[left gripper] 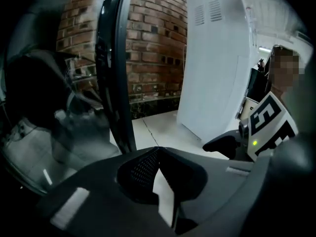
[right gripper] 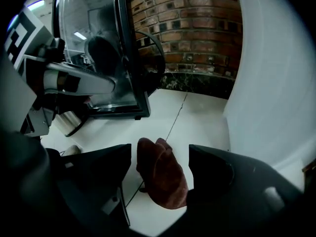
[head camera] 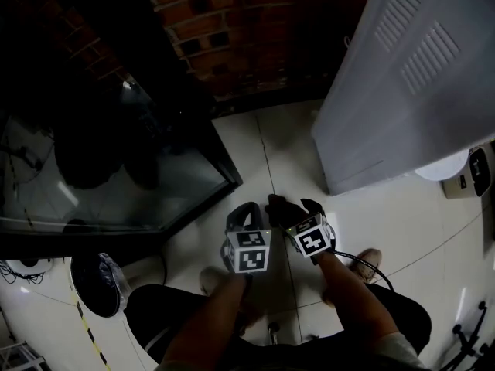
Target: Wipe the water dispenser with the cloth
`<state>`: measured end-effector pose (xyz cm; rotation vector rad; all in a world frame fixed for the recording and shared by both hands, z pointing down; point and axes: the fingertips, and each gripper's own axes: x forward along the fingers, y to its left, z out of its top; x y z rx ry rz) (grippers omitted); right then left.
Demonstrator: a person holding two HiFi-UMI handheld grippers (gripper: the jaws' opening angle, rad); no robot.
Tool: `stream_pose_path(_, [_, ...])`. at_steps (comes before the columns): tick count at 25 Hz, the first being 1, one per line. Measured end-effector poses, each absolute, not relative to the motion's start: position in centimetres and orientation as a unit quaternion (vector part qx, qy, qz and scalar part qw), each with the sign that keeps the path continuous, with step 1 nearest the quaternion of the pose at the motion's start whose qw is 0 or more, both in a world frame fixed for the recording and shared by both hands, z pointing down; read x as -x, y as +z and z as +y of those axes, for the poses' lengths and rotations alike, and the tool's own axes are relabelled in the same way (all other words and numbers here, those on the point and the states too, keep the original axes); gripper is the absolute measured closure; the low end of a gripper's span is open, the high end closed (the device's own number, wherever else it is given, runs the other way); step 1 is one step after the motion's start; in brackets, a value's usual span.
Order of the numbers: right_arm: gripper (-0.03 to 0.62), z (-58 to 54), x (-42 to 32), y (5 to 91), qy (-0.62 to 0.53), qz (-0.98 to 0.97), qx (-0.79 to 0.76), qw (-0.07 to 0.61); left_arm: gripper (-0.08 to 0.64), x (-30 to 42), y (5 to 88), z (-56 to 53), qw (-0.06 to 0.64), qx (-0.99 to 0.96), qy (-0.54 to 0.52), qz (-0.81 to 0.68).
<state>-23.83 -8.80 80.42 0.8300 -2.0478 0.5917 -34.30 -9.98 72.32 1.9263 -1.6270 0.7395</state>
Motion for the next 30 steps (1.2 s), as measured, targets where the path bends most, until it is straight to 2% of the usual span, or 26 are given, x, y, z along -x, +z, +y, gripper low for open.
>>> stream_pose_path(4, [0.192, -8.7, 24.9, 83.1, 0.254, -0.806, -0.325, 0.424, 0.56, 33.4, 74.1, -9.6, 0.272, -0.715, 0.277, -0.581])
stream_pose_path(11, [0.199, -9.3, 25.4, 87.0, 0.255, -0.79, -0.32, 0.456, 0.56, 33.8, 75.1, -9.1, 0.286, -0.714, 0.282, -0.574])
stream_pose_path(16, [0.289, -8.3, 25.7, 88.7, 0.242, -0.777, -0.3, 0.498, 0.56, 34.7, 75.4, -9.4, 0.293, -0.705, 0.28, -0.582])
stream_pose_path(18, [0.378, -7.6, 25.3, 89.2, 0.243, -0.767, -0.295, 0.515, 0.56, 34.6, 75.4, -9.4, 0.293, -0.707, 0.279, -0.58])
stream_pose_path(20, [0.497, -7.2, 24.6, 89.5, 0.244, -0.758, -0.291, 0.53, 0.56, 34.4, 75.2, -9.4, 0.293, -0.711, 0.278, -0.576])
stream_pose_path(24, [0.531, -7.9, 23.7, 87.5, 0.258, -0.757, -0.314, 0.511, 0.56, 34.3, 73.5, -10.3, 0.279, -0.721, 0.264, -0.577])
stream_pose_path(30, [0.535, -11.9, 22.2, 79.3, 0.28, -0.77, -0.428, 0.382, 0.56, 34.1, 68.1, -12.4, 0.235, -0.744, 0.228, -0.583])
